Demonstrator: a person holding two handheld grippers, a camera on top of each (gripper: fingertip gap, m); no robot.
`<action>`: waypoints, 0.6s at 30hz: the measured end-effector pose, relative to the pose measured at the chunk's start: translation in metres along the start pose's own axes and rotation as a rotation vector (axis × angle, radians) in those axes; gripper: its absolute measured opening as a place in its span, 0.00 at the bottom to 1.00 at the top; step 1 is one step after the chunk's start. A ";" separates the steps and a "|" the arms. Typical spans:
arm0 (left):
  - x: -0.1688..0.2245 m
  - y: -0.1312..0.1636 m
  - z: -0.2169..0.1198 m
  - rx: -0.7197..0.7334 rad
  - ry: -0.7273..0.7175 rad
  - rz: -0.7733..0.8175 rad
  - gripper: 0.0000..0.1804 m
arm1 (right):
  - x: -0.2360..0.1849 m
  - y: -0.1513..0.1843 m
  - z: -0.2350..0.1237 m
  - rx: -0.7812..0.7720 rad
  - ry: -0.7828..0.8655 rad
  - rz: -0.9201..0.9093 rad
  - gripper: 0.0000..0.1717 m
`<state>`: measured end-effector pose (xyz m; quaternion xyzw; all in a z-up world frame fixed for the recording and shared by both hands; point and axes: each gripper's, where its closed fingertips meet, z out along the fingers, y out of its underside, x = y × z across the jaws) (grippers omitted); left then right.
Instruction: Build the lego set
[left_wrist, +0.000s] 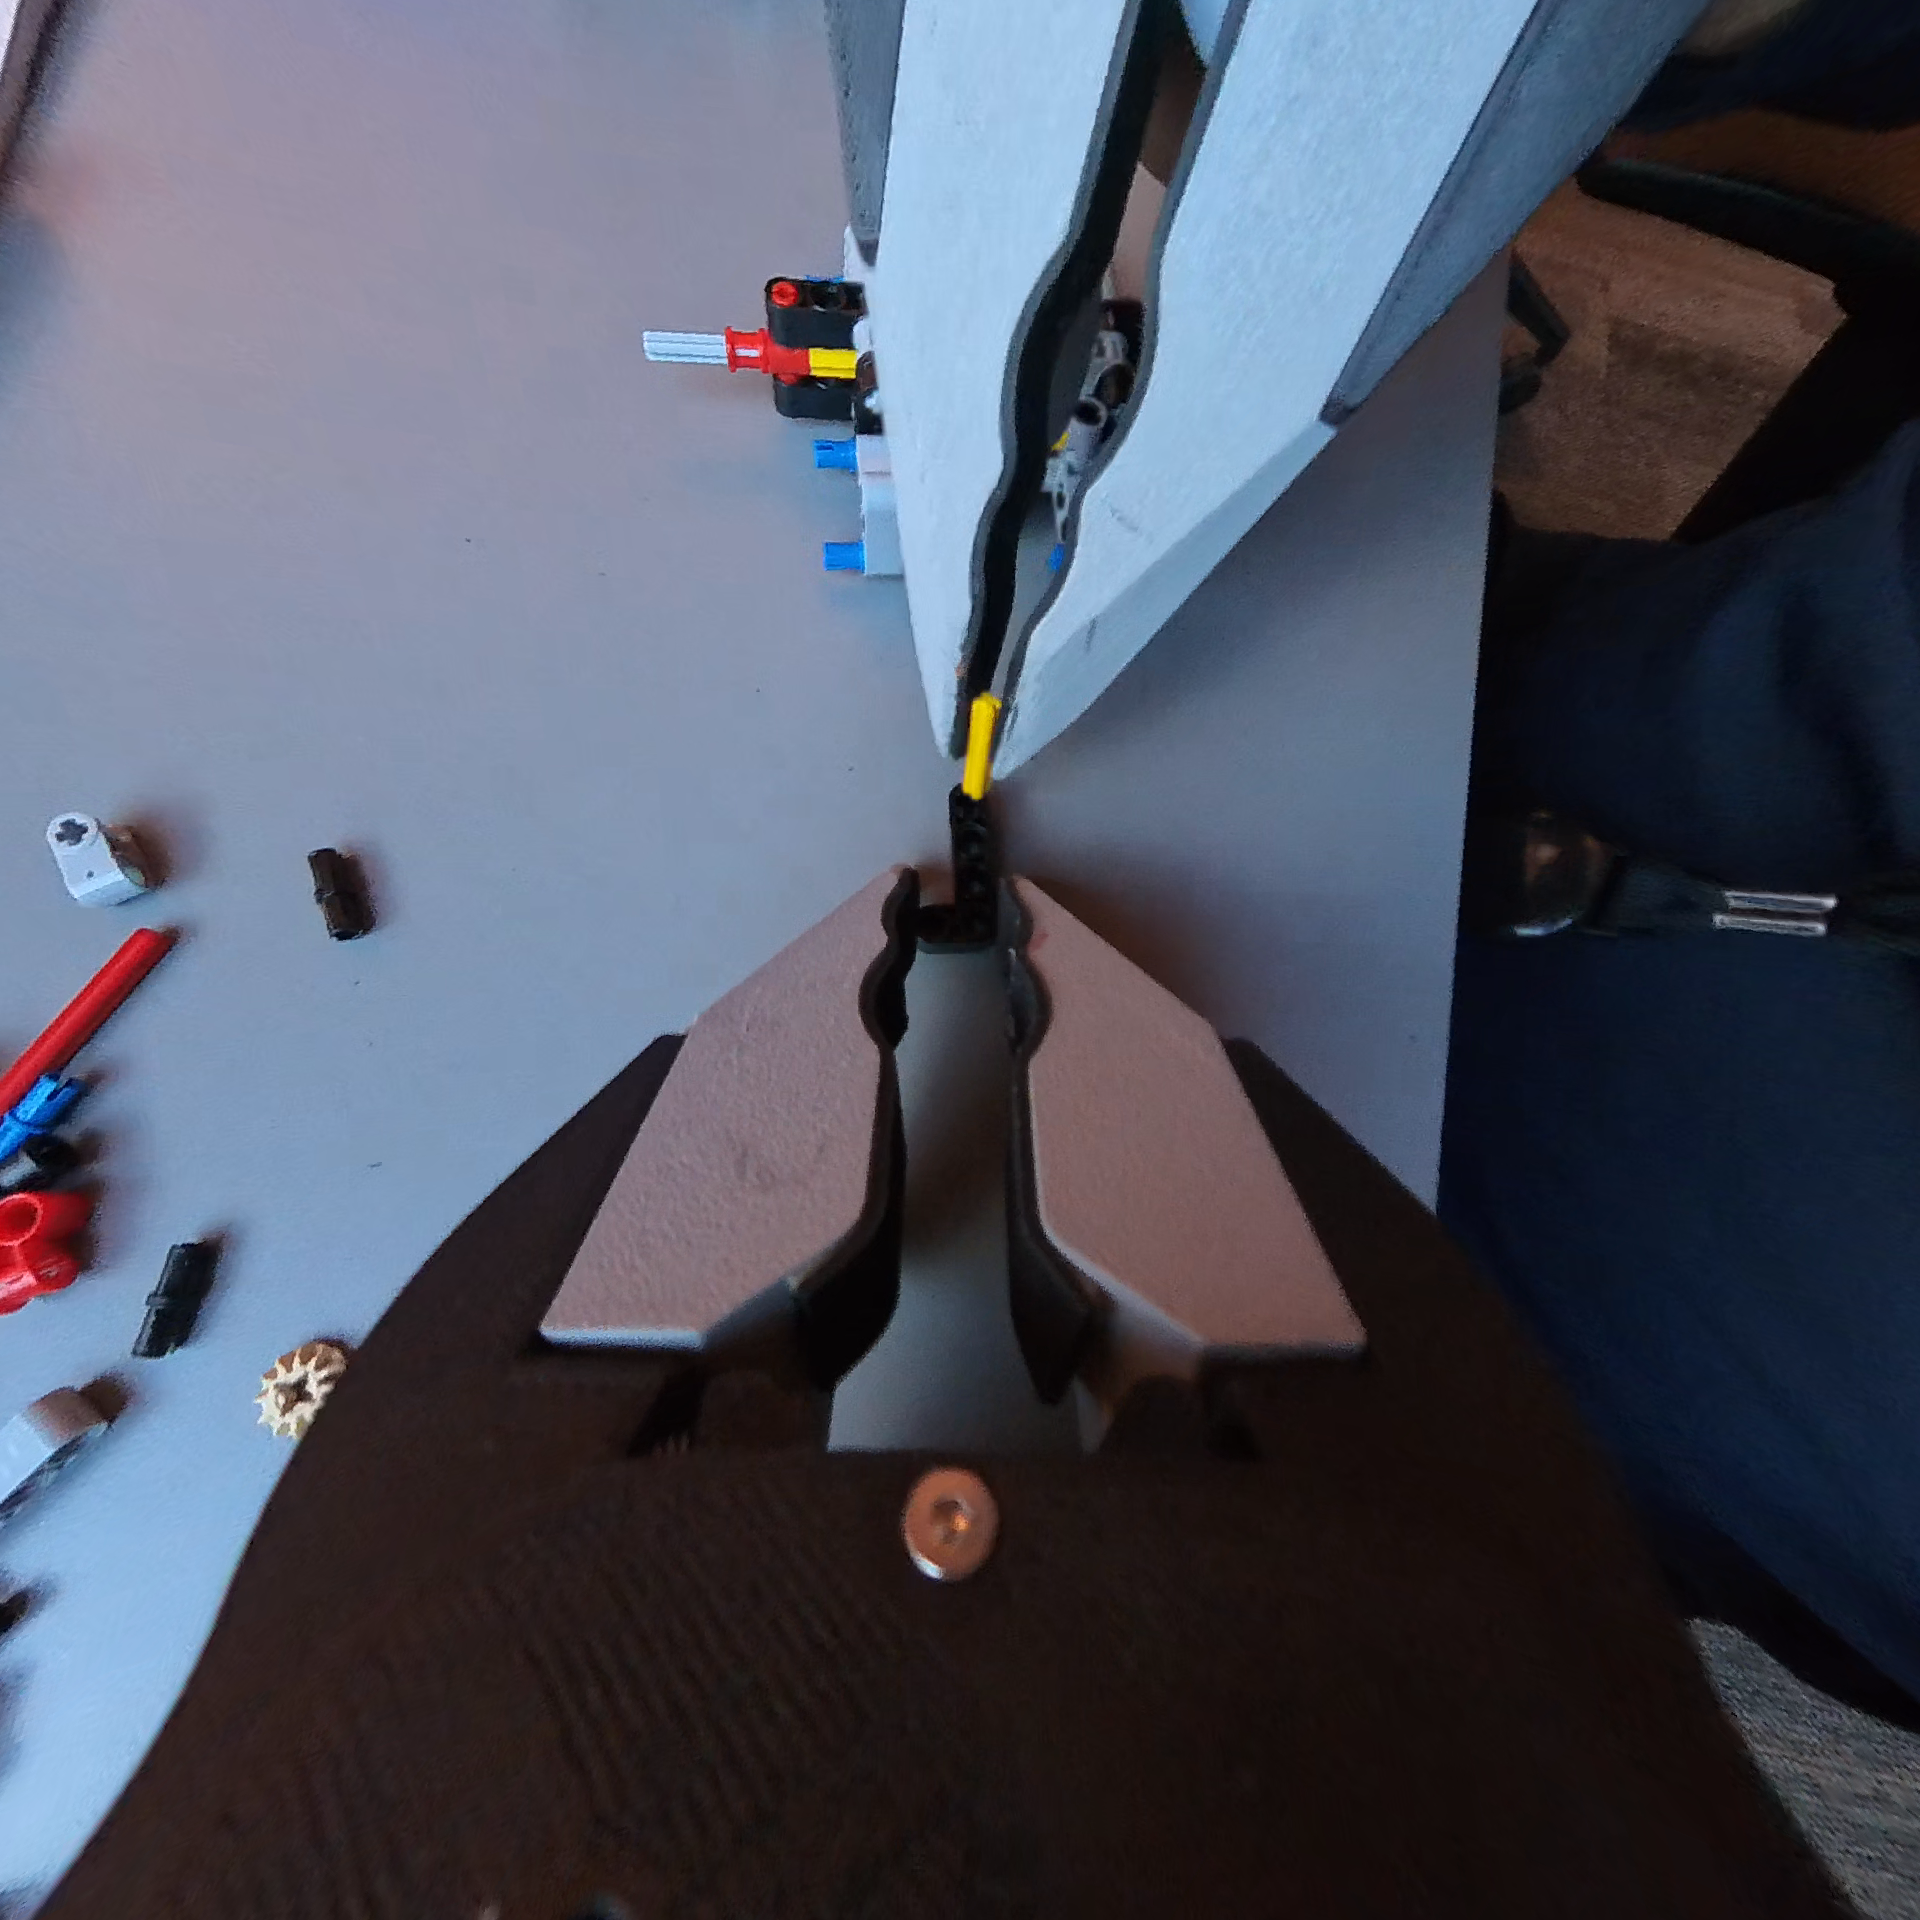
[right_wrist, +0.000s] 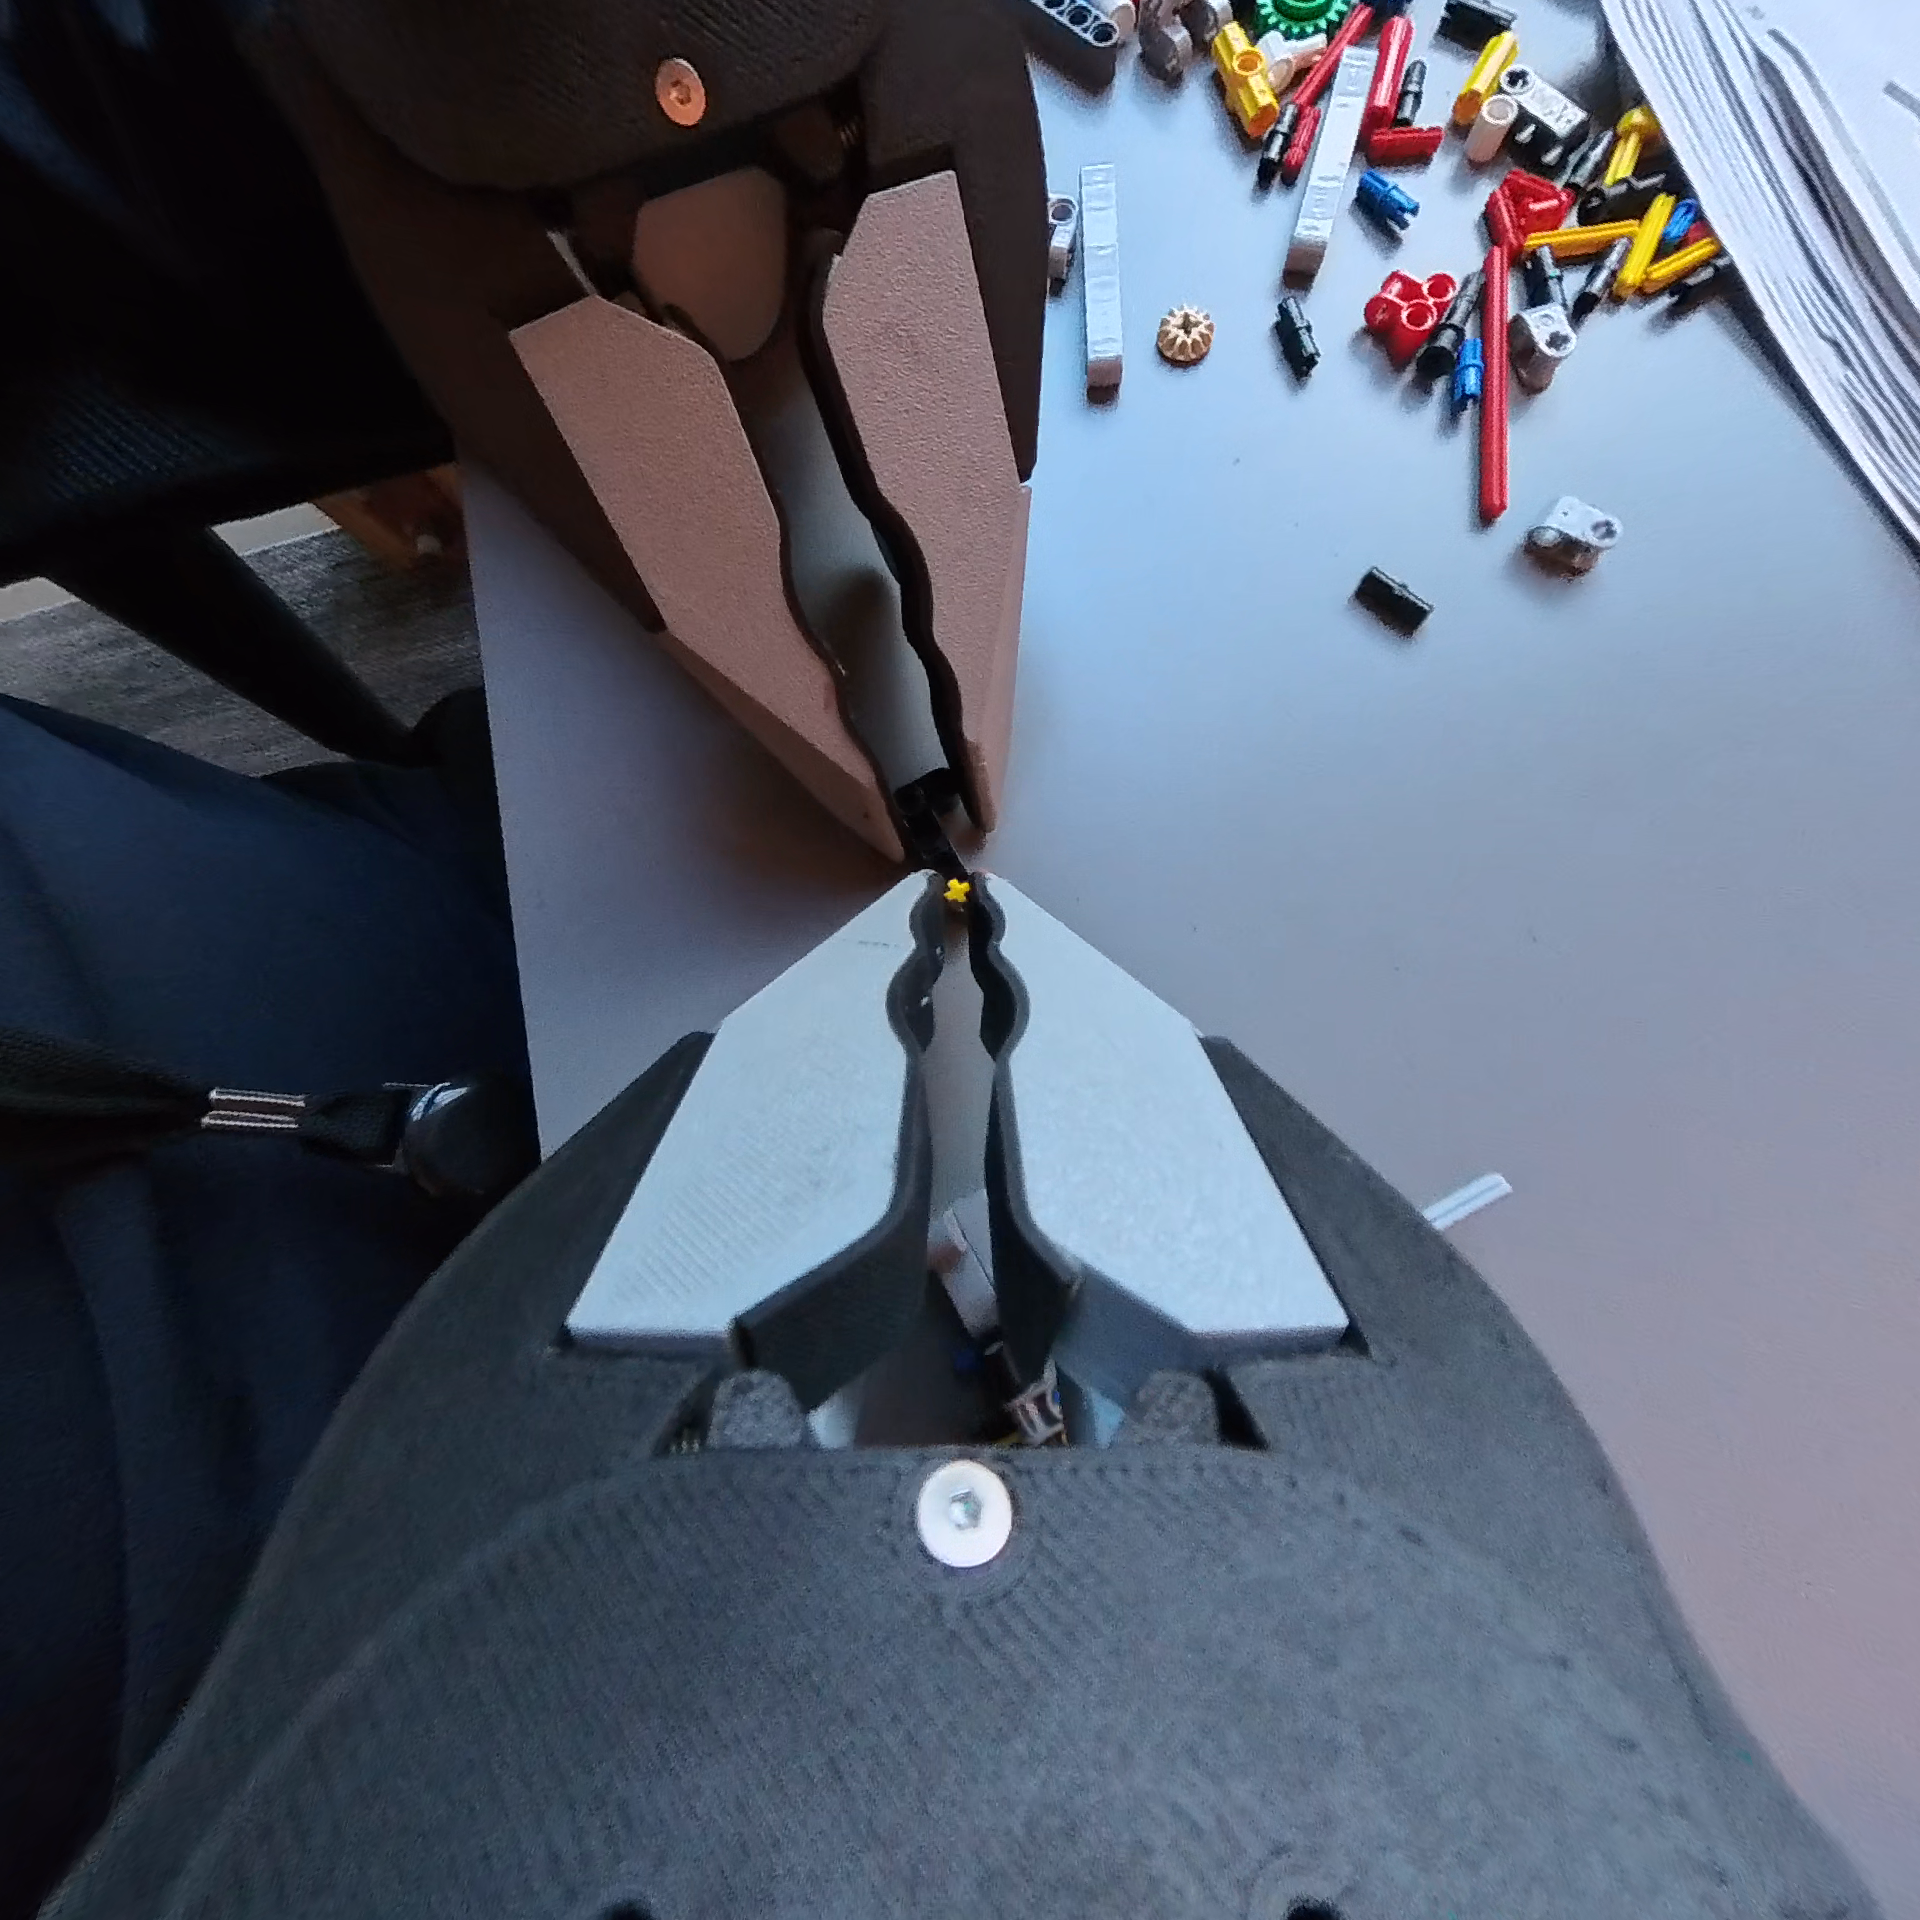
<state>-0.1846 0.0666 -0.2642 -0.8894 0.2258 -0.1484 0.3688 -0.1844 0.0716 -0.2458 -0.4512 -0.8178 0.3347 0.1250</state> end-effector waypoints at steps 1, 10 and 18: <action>0.000 0.000 0.000 0.000 -0.002 -0.001 0.07 | 0.001 0.001 0.001 -0.007 0.008 -0.001 0.00; 0.000 0.001 0.000 0.000 -0.010 0.001 0.07 | 0.002 0.003 0.004 -0.047 0.032 -0.019 0.00; 0.000 0.001 0.000 -0.001 -0.015 -0.012 0.07 | 0.001 0.003 0.005 -0.113 0.074 -0.087 0.01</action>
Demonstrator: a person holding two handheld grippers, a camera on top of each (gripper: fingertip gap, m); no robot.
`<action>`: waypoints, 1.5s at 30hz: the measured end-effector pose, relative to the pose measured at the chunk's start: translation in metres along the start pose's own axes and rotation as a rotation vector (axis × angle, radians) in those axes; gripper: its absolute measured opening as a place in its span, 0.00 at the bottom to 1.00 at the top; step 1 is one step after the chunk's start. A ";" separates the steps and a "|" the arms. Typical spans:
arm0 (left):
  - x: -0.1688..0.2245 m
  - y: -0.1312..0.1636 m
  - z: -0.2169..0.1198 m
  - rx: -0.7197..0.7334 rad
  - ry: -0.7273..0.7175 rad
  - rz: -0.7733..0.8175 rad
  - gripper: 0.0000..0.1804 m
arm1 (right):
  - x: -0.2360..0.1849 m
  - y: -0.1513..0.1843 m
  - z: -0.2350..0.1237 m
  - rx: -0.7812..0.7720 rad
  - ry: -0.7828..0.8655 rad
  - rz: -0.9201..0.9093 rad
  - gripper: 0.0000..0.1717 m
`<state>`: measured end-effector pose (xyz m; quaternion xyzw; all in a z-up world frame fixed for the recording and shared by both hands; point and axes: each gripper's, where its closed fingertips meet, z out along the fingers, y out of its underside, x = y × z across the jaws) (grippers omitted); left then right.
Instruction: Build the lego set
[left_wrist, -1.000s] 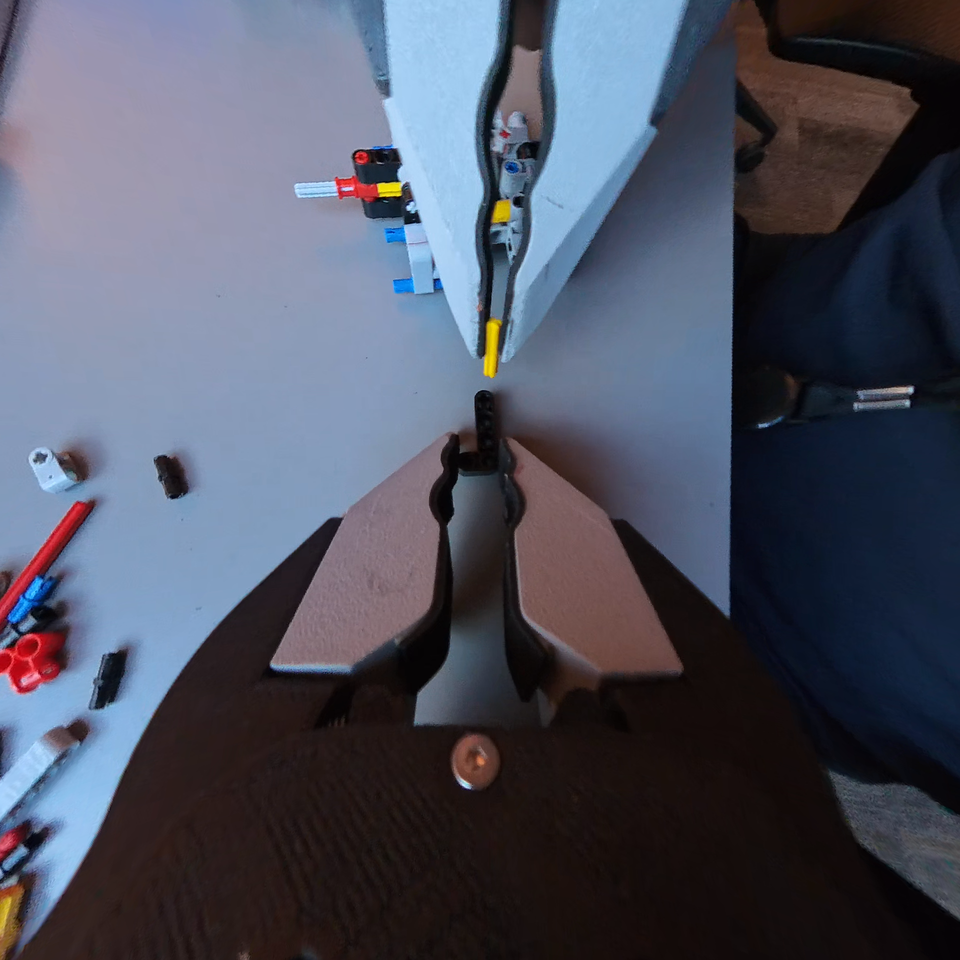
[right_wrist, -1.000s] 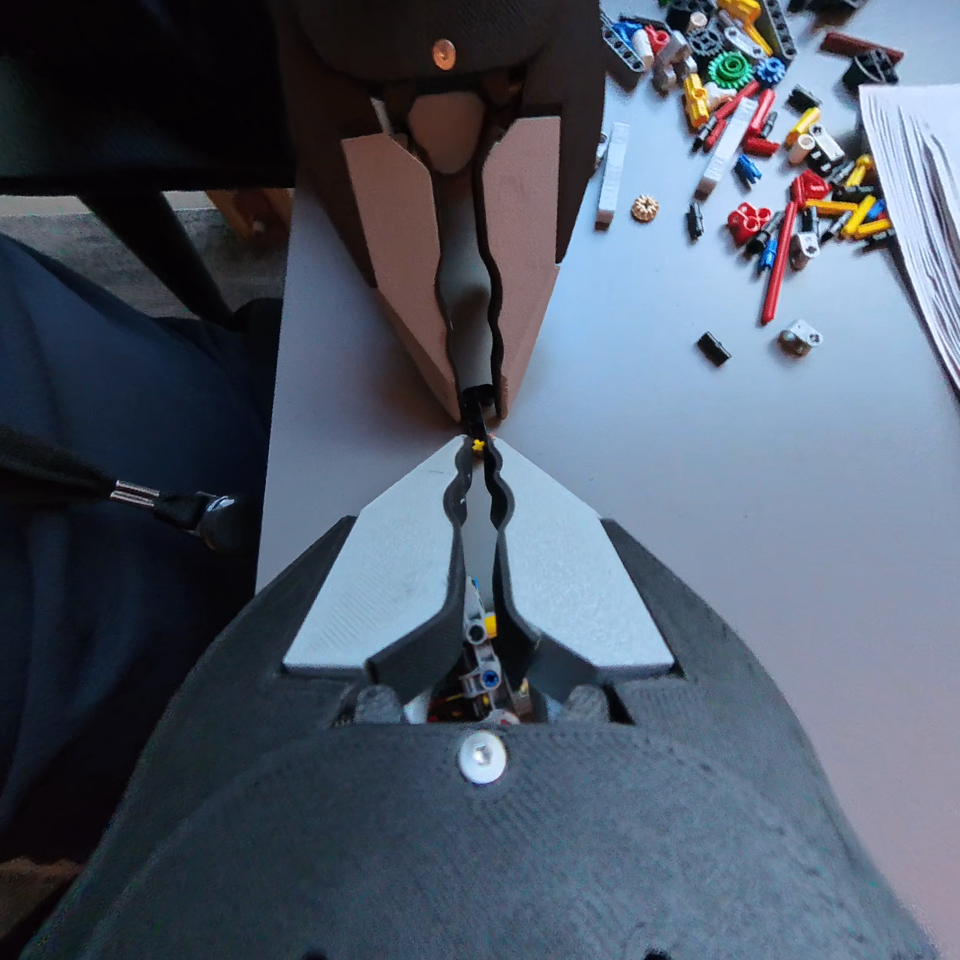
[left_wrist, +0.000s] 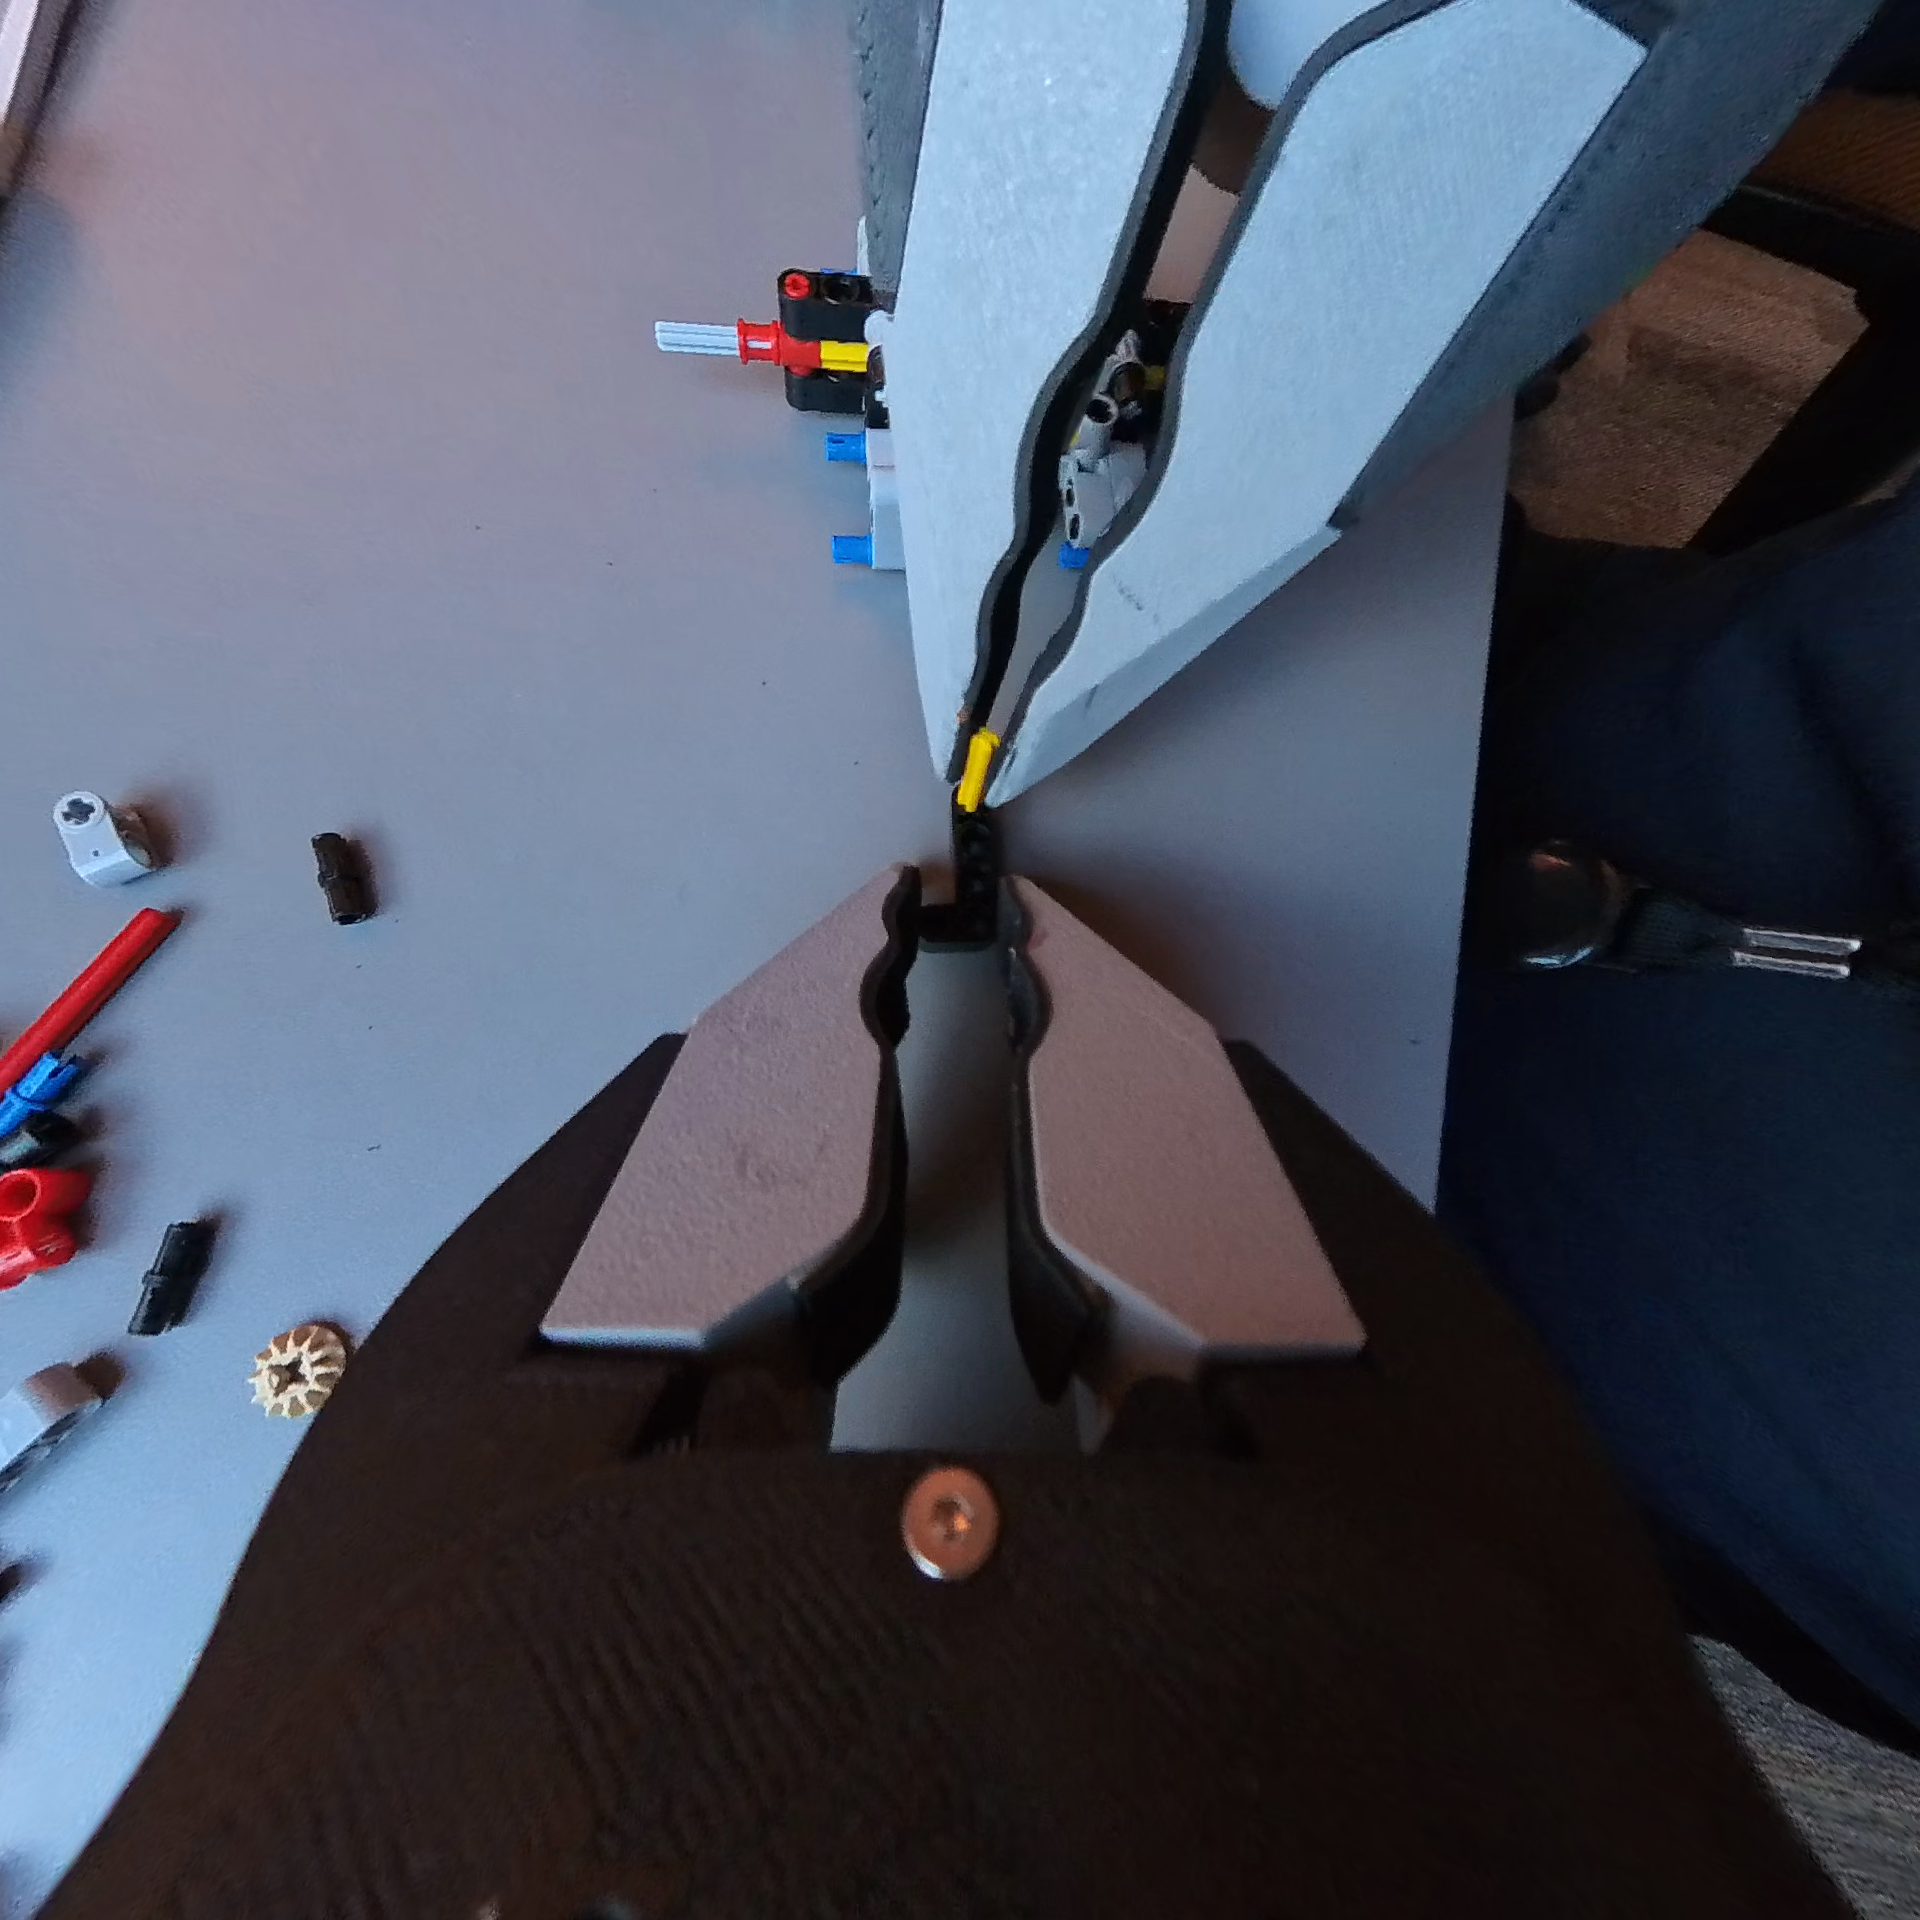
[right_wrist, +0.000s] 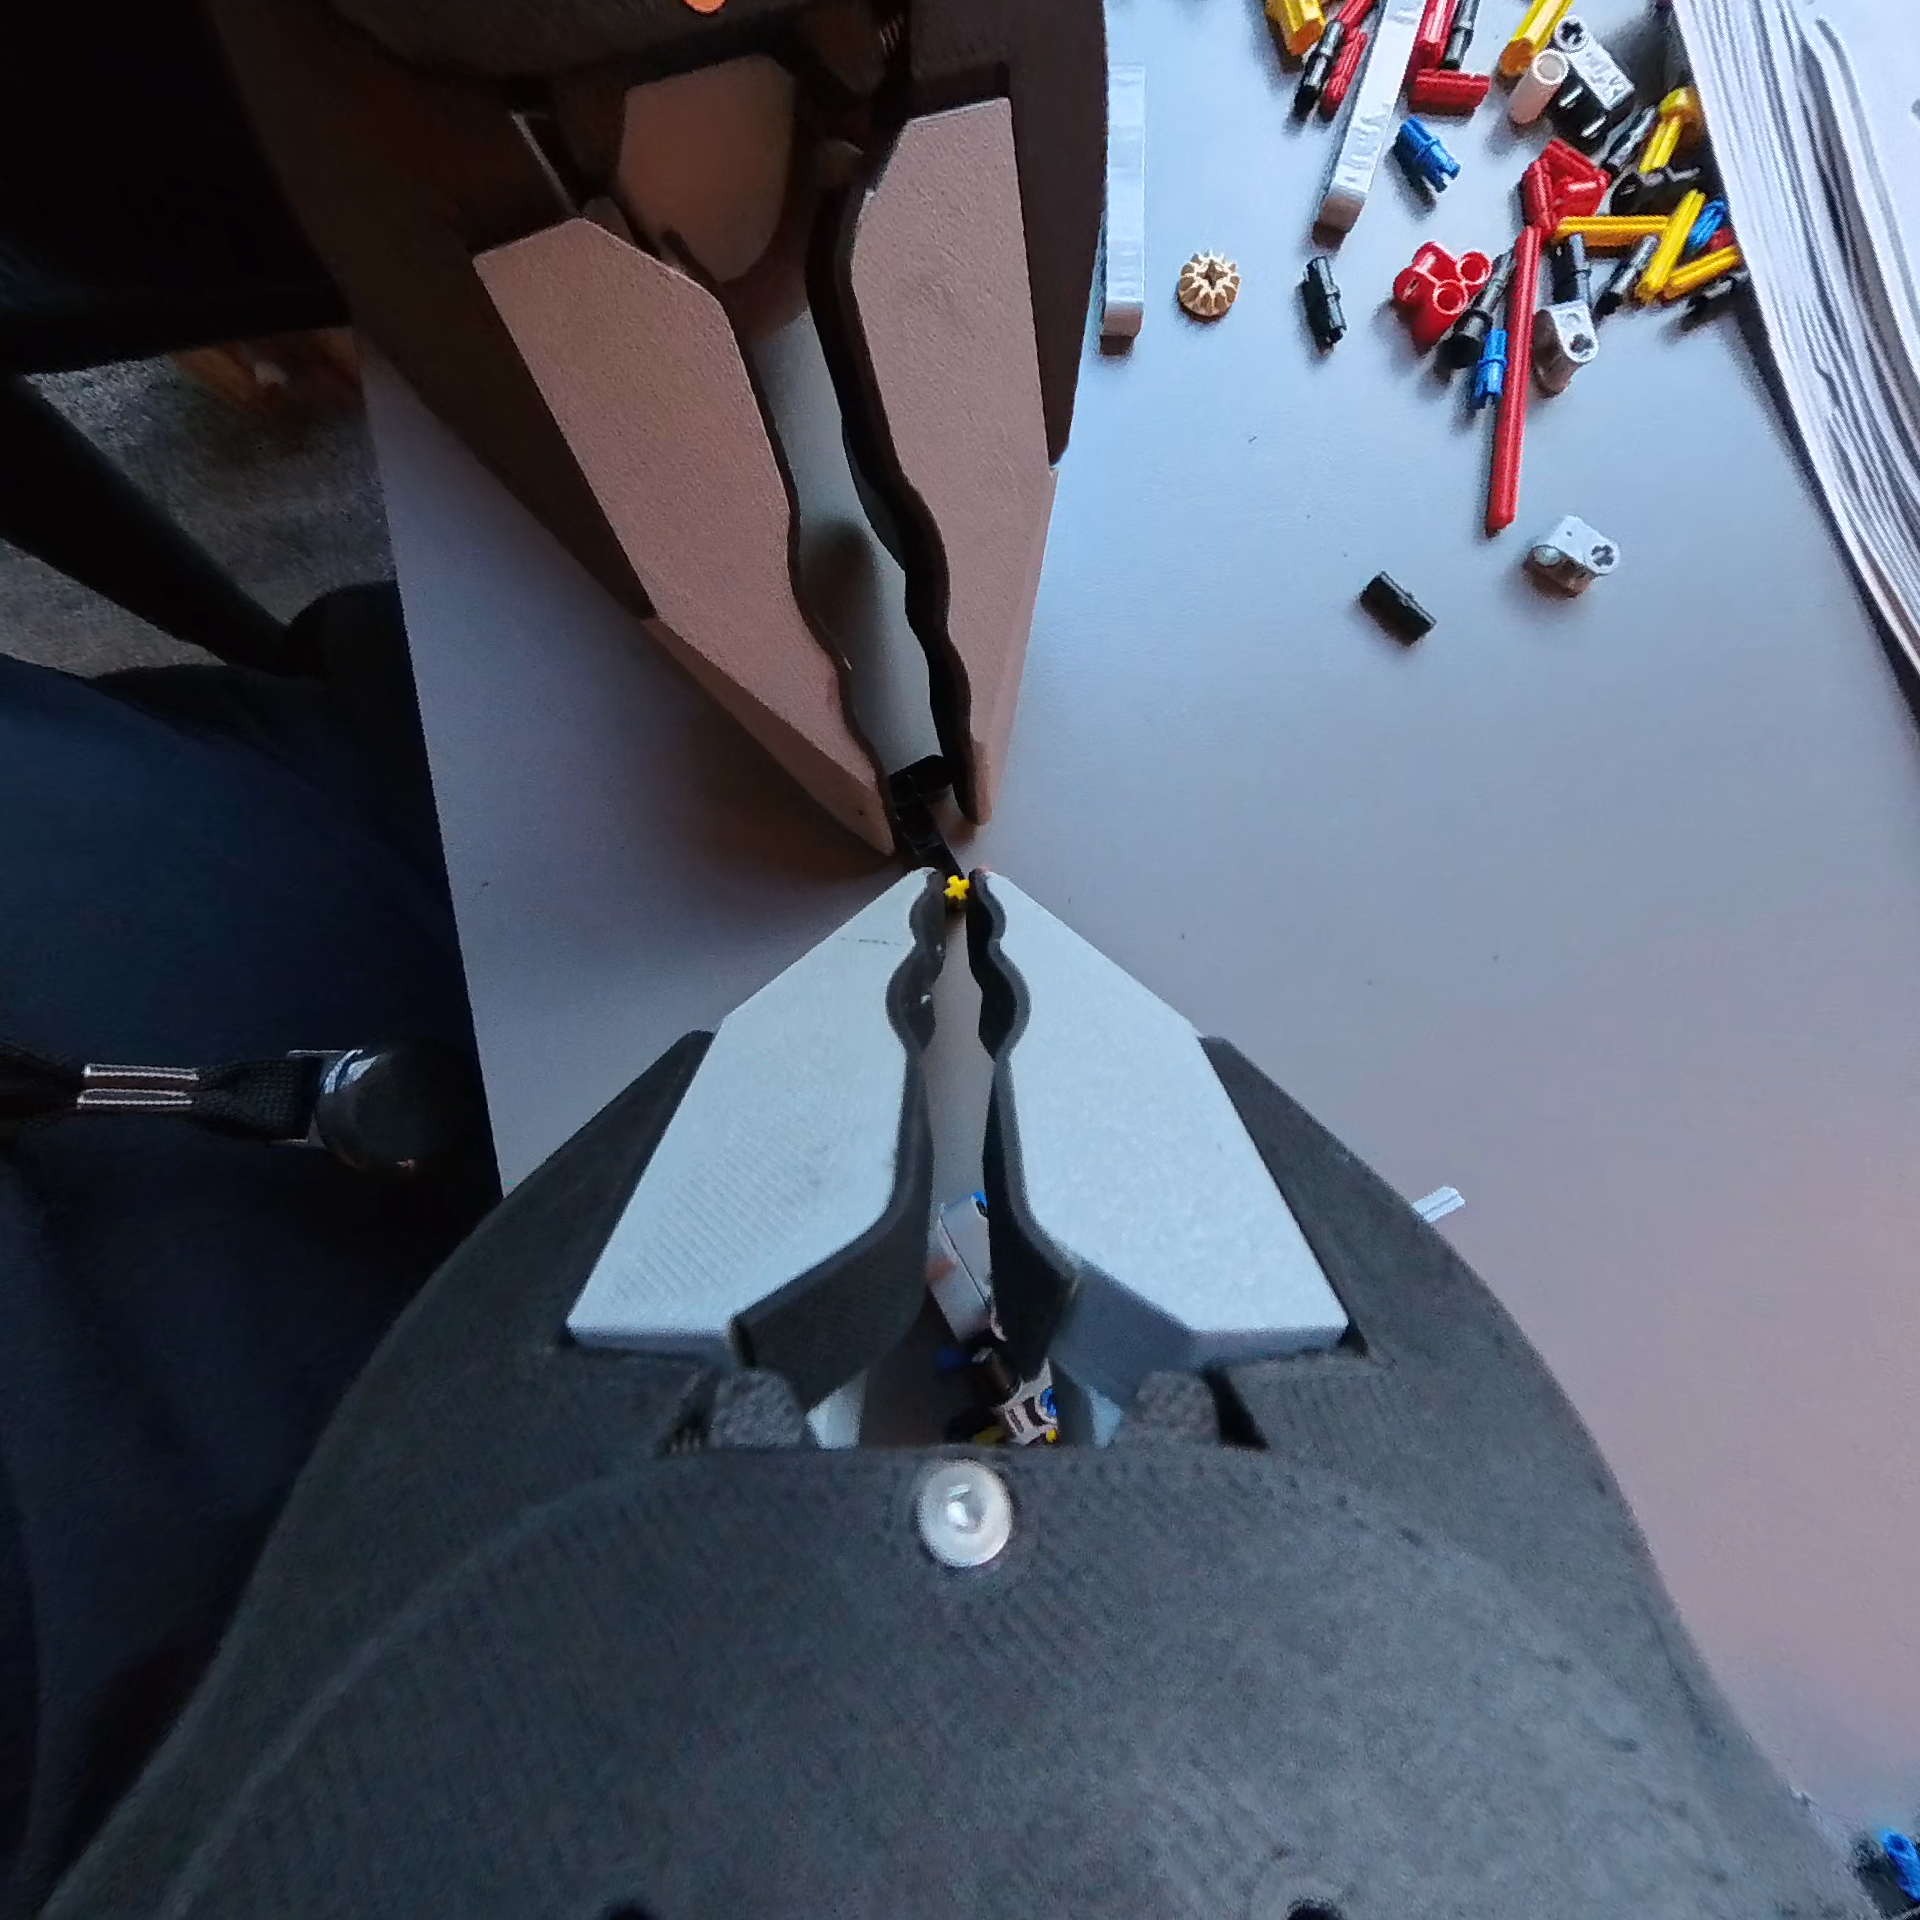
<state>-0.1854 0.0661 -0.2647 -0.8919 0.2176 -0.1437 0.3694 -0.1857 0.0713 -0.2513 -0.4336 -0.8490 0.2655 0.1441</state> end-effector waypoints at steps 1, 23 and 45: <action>0.000 0.000 0.000 0.000 -0.001 0.000 0.07 | 0.000 0.000 0.000 -0.005 -0.002 0.000 0.01; 0.006 -0.002 -0.002 0.016 0.021 0.009 0.03 | 0.010 0.012 -0.025 0.187 -0.010 0.062 0.02; -0.053 -0.097 -0.037 0.636 0.174 -0.273 0.03 | 0.083 0.054 -0.102 0.664 -0.077 0.073 0.10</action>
